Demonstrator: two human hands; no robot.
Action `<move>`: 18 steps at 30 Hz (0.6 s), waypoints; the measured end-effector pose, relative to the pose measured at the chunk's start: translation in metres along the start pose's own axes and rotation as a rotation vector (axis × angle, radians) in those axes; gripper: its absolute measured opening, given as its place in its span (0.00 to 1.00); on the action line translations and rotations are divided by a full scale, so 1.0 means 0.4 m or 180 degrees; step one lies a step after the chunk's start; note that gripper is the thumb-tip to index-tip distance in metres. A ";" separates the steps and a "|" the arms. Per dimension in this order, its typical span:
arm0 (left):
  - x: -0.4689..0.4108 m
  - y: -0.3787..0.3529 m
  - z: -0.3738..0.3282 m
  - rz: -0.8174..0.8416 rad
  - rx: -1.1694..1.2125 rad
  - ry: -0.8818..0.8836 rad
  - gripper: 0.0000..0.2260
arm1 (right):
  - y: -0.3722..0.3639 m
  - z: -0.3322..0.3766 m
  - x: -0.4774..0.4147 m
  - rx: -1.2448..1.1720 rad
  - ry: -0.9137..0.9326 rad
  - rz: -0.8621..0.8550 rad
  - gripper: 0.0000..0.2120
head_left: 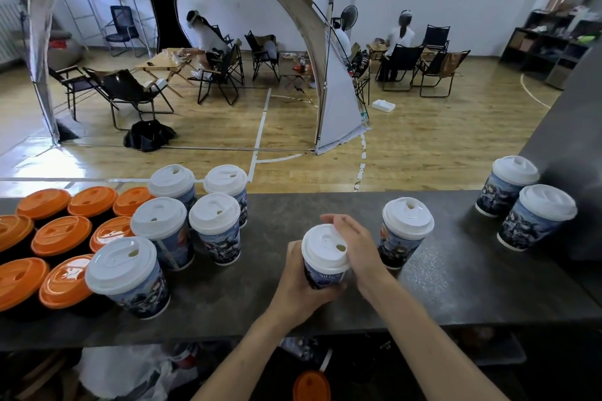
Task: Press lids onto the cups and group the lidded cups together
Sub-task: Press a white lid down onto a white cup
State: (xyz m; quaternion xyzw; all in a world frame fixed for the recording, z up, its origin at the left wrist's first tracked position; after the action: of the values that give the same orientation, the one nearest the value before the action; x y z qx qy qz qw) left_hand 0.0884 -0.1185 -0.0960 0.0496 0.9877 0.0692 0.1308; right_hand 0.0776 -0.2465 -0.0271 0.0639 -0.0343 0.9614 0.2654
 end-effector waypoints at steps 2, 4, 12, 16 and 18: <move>0.025 -0.002 -0.021 -0.0504 0.0073 -0.0082 0.39 | -0.001 -0.008 -0.002 -0.0151 -0.0135 -0.0071 0.11; 0.045 -0.014 -0.035 -0.0820 0.0143 -0.0139 0.40 | -0.001 -0.011 -0.002 -0.0216 -0.0150 -0.0173 0.12; 0.017 -0.012 -0.019 -0.0253 0.0011 -0.0304 0.38 | 0.018 -0.038 0.000 -0.0182 -0.0161 -0.0180 0.15; 0.013 -0.012 -0.006 -0.0054 -0.0032 -0.0222 0.38 | 0.059 -0.082 0.012 -0.0014 0.0071 -0.0333 0.15; 0.016 -0.014 -0.006 -0.0031 -0.0021 -0.0196 0.37 | 0.109 -0.140 0.023 0.0199 0.0137 -0.0477 0.13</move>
State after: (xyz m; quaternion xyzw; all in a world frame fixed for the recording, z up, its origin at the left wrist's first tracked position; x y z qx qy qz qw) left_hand 0.0813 -0.1234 -0.0961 0.0464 0.9833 0.0702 0.1616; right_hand 0.0414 -0.2734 -0.0827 0.0539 0.0063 0.9406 0.3351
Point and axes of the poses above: each hand's wrist, its own x-axis away from the middle knuckle, its own y-axis out of the back of the hand, z = x × y, the point moved 5 cm from there along -x, towards the middle knuckle, and after that the axes turned 12 degrees about -z, right-handed, at the moved point
